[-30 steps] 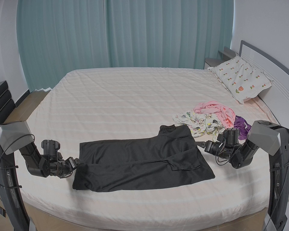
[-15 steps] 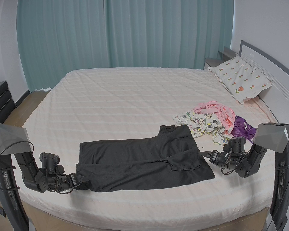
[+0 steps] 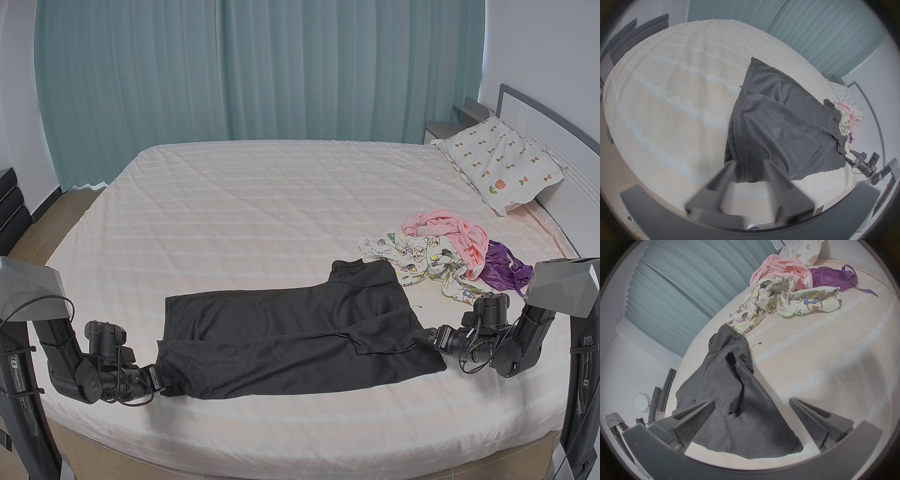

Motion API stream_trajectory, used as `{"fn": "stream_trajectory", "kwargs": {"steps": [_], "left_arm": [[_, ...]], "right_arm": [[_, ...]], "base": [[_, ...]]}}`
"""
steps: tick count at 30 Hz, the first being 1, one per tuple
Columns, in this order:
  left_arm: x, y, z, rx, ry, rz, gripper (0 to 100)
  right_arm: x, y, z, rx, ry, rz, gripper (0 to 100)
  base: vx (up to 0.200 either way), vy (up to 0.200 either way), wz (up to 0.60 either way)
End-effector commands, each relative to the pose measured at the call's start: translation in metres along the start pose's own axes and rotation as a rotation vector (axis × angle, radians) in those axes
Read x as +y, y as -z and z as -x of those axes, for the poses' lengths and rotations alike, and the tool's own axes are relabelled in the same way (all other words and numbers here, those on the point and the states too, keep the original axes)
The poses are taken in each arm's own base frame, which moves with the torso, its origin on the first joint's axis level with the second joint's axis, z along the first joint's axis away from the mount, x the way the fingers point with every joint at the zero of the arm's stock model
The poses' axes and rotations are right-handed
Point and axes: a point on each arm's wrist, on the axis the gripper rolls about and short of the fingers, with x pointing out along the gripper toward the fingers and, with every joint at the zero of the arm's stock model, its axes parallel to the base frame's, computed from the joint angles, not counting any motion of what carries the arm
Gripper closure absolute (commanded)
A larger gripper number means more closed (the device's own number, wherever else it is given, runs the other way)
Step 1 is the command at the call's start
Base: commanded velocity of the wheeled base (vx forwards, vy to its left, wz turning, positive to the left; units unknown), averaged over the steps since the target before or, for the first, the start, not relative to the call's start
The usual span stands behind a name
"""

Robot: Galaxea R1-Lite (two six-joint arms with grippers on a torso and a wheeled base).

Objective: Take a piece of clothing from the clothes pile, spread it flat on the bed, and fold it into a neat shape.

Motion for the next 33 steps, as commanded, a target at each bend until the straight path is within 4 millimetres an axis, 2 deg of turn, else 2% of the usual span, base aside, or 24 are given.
{"fn": "stream_trajectory", "kwargs": {"steps": [1, 16, 17, 33], "left_arm": [[0.001, 0.003, 0.001, 0.007, -0.019, 0.002, 100], [0.005, 0.010, 0.007, 0.017, -0.056, 0.015, 100], [0.005, 0.011, 0.007, 0.020, -0.059, 0.016, 100], [0.015, 0.013, 0.014, 0.016, -0.113, -0.028, 100]], "right_arm": [[-0.002, 0.003, 0.000, 0.012, 0.006, -0.004, 0], [-0.004, 0.017, -0.002, 0.097, 0.041, 0.068, 0], [-0.005, 0.017, -0.003, 0.106, 0.043, 0.070, 100], [-0.016, 0.007, 0.012, 0.084, 0.076, 0.061, 100]], "base": [[0.000, 0.000, 0.00], [0.000, 0.000, 0.00], [0.000, 0.000, 0.00], [0.000, 0.000, 0.00]]}}
